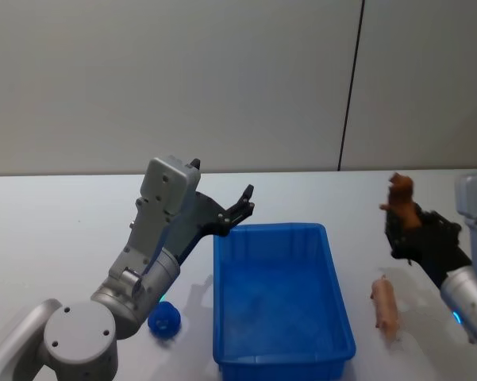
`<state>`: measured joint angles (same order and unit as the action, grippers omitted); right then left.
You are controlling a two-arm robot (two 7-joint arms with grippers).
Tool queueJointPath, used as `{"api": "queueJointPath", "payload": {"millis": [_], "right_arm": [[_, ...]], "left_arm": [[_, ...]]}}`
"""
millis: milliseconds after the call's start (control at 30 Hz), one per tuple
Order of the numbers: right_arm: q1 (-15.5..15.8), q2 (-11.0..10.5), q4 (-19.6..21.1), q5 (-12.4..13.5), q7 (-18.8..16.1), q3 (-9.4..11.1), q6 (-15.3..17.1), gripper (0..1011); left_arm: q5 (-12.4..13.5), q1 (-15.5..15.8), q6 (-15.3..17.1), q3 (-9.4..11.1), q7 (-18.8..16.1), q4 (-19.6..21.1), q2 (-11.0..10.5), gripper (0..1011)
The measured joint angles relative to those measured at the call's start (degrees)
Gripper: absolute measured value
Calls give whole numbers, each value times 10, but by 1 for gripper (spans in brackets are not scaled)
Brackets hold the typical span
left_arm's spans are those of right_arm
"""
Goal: Pick up the two dolls from the table and place them into the box.
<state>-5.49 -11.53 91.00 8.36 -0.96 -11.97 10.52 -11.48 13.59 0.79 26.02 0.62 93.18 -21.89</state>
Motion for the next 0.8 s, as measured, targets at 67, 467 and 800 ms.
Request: {"api": "queueJointPath", "payload": {"millis": [67, 467, 800], "right_arm": [[-4, 3, 6, 1, -17, -3, -2, 362], [-21, 18, 23, 14, -95, -20, 30, 362], [-30, 31, 25, 15, -138, -38, 98, 362]], "left_arm": [[0, 0, 0, 0, 0, 0, 0, 1001], [0, 0, 0, 0, 0, 0, 0, 1001], [0, 0, 0, 0, 0, 0, 0, 1001]]}}
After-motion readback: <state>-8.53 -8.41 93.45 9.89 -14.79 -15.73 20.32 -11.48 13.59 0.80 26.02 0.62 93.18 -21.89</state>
